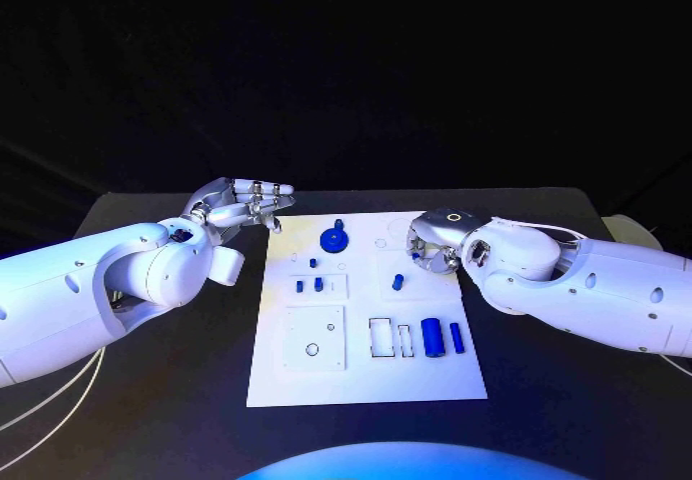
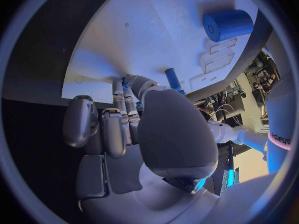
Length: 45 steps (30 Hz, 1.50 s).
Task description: Assemble the parts on the task board
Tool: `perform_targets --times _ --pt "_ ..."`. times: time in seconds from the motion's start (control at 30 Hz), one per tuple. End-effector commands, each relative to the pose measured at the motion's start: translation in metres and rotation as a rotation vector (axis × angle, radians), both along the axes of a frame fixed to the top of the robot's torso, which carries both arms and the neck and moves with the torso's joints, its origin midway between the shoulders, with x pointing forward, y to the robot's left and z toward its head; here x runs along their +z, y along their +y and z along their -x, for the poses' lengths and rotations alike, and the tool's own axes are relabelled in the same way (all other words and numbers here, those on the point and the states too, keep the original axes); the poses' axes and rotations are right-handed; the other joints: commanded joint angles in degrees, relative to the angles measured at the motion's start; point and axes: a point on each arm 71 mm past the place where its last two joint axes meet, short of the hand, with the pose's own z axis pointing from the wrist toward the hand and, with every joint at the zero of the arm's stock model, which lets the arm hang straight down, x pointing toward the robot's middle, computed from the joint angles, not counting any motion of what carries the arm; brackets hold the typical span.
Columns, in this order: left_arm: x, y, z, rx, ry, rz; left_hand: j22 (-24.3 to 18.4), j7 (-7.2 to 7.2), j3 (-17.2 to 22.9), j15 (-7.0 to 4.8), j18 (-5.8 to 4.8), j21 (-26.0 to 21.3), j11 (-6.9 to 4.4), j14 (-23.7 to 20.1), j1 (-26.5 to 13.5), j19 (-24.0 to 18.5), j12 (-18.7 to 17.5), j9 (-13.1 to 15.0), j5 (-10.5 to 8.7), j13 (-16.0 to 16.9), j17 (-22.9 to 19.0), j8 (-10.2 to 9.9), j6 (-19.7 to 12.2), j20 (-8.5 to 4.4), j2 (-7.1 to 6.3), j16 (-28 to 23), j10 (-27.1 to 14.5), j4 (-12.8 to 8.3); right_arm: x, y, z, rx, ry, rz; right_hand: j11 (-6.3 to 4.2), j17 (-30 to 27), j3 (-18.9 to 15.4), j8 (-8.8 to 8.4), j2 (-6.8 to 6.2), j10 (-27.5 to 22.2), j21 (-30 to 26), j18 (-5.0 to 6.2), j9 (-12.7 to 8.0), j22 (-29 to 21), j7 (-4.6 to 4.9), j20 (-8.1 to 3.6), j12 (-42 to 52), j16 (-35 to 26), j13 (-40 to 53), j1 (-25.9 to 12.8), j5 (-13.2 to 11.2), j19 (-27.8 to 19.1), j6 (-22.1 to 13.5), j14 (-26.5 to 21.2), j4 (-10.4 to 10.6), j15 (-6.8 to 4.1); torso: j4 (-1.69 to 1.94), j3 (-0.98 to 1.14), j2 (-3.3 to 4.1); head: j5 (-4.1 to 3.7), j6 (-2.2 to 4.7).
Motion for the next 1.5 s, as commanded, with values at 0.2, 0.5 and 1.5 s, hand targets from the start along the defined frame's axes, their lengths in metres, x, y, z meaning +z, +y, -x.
perform_targets --times 0.2,0.5,1.5 --pt "0.000 -0.001 0.000 -0.013 0.007 0.007 -0.10 0.08 0.08 -0.08 0.83 -0.37 0.00 -0.51 0.28 -0.45 0.46 -0.03 -0.15 -0.07 -0.15 0.01 -0.39 0.12 0.65 -0.28 -0.64 -0.54 -0.001 0.002 0.003 0.016 -0.006 -0.027 -0.11 2.92 0.97 0.42 0.92 0.73 0.53 -0.77 0.23 3.88 -0.12 0.02 0.16 0.29 0.06 0.24 -0.41 0.54 0.71 3.63 -0.50 -0.51 0.03 -0.03 -0.05 -0.06 -0.08" --pt "-0.001 -0.001 0.000 -0.015 0.015 0.005 -0.10 0.11 0.06 -0.08 0.83 -0.37 0.03 -0.53 0.34 -0.47 0.51 -0.02 -0.16 -0.08 -0.19 0.03 -0.46 0.12 0.62 -0.33 -0.72 -0.69 0.003 0.000 0.005 0.016 -0.040 -0.063 -0.08 3.03 1.20 0.40 0.55 0.77 0.74 -0.82 0.38 4.10 -0.12 -0.01 -0.17 0.38 -0.14 -0.67 -0.75 0.62 0.80 3.66 -0.88 -0.49 0.00 -0.02 -0.05 0.08 0.14" --pt "-0.003 -0.011 -0.004 -0.035 0.018 0.011 -0.09 0.22 0.02 -0.03 0.83 -0.37 0.13 -0.60 0.42 -0.53 0.59 -0.03 -0.16 -0.11 -0.29 0.04 -0.73 0.15 0.60 -0.46 -1.02 -0.99 0.033 0.072 0.065 0.236 -0.031 -0.284 -0.14 3.39 1.31 0.34 0.09 1.12 1.59 -1.01 0.60 4.72 -0.24 0.02 -0.51 0.64 -0.35 -2.10 -1.08 1.02 0.95 3.76 -1.23 -0.50 0.48 -0.21 -0.19 3.54 -0.38"
